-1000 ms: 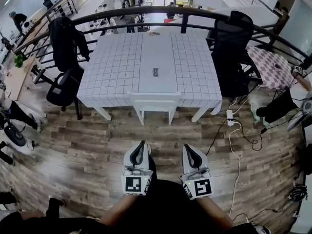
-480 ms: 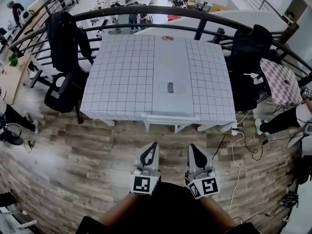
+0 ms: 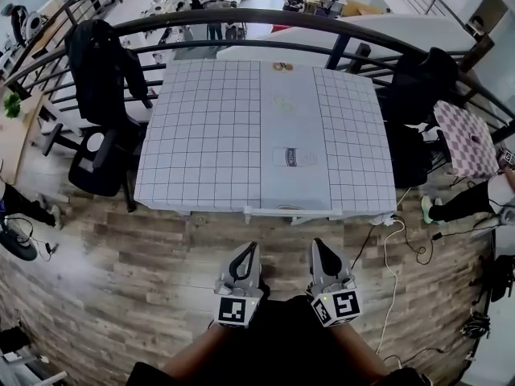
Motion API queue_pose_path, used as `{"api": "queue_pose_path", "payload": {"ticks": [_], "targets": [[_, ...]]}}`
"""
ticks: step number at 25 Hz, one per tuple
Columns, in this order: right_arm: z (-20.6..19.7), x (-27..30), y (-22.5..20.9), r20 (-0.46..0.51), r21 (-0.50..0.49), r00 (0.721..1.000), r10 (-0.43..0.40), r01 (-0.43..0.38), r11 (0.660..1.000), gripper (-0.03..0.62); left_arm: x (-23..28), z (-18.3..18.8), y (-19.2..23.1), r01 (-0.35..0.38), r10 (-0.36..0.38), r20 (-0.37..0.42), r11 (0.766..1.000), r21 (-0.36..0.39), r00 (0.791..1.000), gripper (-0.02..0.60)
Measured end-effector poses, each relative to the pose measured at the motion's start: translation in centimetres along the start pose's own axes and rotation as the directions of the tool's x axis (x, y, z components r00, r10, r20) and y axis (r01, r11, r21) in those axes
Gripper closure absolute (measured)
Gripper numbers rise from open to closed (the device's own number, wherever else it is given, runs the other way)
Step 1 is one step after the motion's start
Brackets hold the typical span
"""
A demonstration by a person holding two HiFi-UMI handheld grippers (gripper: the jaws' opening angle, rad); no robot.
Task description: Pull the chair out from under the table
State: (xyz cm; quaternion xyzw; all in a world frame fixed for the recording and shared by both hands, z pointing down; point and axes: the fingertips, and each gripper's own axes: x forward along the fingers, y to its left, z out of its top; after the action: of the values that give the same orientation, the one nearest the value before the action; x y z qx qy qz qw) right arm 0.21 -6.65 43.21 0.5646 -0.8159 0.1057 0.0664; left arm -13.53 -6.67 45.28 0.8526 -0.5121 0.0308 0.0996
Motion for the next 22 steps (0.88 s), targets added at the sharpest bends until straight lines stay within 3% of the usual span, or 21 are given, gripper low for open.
{"api": "queue_pose_path", "payload": {"ticks": [6,9,16,22], "targets": [[-2.0,1.4,-0.4,-0.101,-0.050,0.995,-0.003,-0.002,0.999,0.599,0.7,-2.1,0.2,0.037,-0.038,-0.017,0.999,-0.018,0.999,0.572],[-2.2,1.5,-0.6,-0.092,-0.028,0.996,0.018,-0.020,0.999,0.599,1.1,-2.3,0.2,0.036,-0.036,-0.024,0.999,-0.020,0.999,0.572],[-1.2,1.2,-2.6,-0.061,-0.007,0.995,0.074,-0.074,0.997,0.599,3.1,-1.1,-0.6,-0.043,0.046,-0.039,0.996,0.074,0.998,0.572],[-0.2,1.3,-6.4,-0.021,0.013,0.996,0.089,-0.088,0.996,0.599,6.1,-0.2,-3.8,-0.034,0.036,-0.022,0.997,0.076,0.999,0.572]]}}
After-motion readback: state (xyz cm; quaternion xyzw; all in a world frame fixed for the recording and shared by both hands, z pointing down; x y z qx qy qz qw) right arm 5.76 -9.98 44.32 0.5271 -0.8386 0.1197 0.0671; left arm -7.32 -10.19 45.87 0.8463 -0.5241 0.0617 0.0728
